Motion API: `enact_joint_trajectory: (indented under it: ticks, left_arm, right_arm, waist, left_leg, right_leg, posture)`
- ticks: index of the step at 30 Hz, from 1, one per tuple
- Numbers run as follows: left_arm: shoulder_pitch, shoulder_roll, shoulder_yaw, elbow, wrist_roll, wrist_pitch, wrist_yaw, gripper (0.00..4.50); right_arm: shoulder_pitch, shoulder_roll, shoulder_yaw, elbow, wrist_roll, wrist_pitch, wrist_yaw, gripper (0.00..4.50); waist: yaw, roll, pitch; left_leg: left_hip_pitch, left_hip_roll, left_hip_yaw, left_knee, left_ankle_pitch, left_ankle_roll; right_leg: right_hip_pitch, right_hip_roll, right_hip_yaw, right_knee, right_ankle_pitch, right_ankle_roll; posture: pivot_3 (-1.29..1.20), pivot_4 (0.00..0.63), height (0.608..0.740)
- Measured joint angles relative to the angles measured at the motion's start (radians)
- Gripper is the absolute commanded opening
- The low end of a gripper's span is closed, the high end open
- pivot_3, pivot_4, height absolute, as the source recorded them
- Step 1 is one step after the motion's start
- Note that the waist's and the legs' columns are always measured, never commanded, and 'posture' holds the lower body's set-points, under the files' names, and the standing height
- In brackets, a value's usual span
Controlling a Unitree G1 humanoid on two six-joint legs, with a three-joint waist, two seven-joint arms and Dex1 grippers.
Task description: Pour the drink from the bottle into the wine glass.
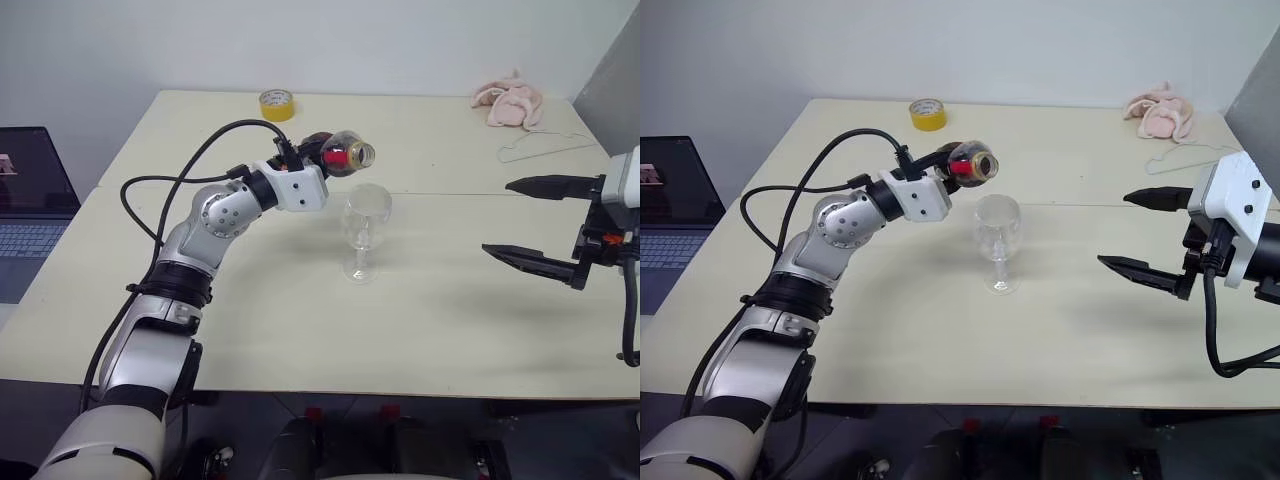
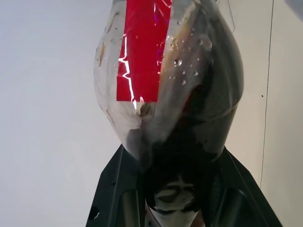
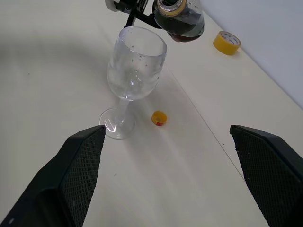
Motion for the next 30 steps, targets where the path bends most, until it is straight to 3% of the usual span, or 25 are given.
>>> enact_joint_trajectory:
  ticks: [30]
  left_arm:
    - [-0.023,0.065,-0.044,0.031,0.186,-0.079,0.191,1.10]
  right_arm:
    - [0.000,0.000,0.003,0.000,0.000,-0.018,-0.002,4.50]
  waist:
    - [-0.001,0.000,0.000]
  left_leg:
    - [0.000,0.000,0.000,0.000,0.000,0.000]
  right_leg:
    - [0.000,0.000,0.000,0.000,0.000,0.000]
  posture:
    - [0.00,0.150,0.740]
